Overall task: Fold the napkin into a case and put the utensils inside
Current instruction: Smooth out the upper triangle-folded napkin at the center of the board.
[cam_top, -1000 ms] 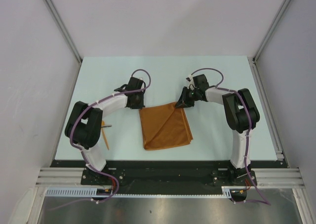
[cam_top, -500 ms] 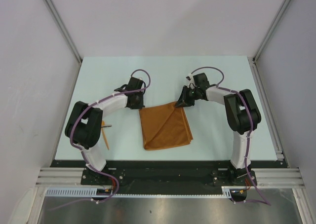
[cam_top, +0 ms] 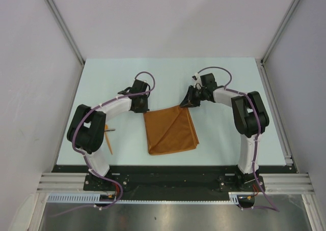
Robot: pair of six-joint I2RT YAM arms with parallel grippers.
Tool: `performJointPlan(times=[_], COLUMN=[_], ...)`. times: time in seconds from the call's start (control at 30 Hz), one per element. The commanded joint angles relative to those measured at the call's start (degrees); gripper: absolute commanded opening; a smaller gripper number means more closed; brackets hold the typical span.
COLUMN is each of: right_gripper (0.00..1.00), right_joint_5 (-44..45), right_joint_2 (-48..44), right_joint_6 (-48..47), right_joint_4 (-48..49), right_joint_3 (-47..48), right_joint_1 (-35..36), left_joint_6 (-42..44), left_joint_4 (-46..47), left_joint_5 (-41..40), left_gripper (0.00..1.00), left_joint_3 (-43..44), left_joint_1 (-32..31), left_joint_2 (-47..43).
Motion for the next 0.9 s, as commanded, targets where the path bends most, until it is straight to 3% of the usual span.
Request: performJointPlan(times=[0.0,0.13,0.2,0.23,0.27,0.37,0.47,0.53,0.57,0.67,0.87], right_gripper=[0.16,0.16,0.16,0.16,0.16,0.16,0.16,0.15,0.15,0.16,0.17], right_joint_5=[-1.88,-2.84,-2.76,-2.41,-2.32,-3.02,-2.84,-2.93,-2.84,-1.97,2.69], right_joint_2=[3.56,7.34,7.87,7.70,7.61,7.35,6.91,6.65,6.47,4.54,-3.72], right_joint_6=[0.08,-0.80,-1.07,-1.33,-1.68,-2.12,-2.47,-2.65,-2.65,-2.48,-3.62], right_joint_4=[3.48,2.95,2.42,2.34,1.99,1.63,0.84,0.49,0.23,-1.26,-5.39], right_joint_3=[2.64,4.31,4.49,4.32,4.32,4.32,4.23,4.32,3.97,3.79,3.96], right_joint_1=[-1.87,-3.10,-3.27,-3.28,-3.28,-3.36,-3.19,-3.01,-2.92,-2.14,1.29], left_joint_6=[-0.66,-1.10,-1.19,-1.19,-0.49,0.83,1.18,1.01,-0.21,-4.34,-8.04], left_joint_4=[0.29,0.46,-0.67,-1.20,-1.73,-4.45,-5.95,-4.21,-2.54,2.47,8.28], left_joint_5=[-0.84,-0.22,-1.96,-3.28,-4.95,-10.40,-11.12,-2.92,2.10,14.24,15.69], left_gripper=[0.04,0.07,0.16,0.22,0.34,0.50,0.54,0.50,0.34,0.15,0.05], left_joint_3=[1.01,1.19,1.63,1.80,2.24,2.16,-0.21,-4.58,-6.70,-13.82,-25.52], left_joint_1=[-0.16,-0.25,-0.68,-0.95,-1.30,-2.97,-4.64,-5.70,-5.96,-7.28,-11.94], left_joint_2=[-0.42,-0.24,-0.77,-2.08,-3.31,-9.80,-17.26,-21.06,-23.77,-25.81,-28.72])
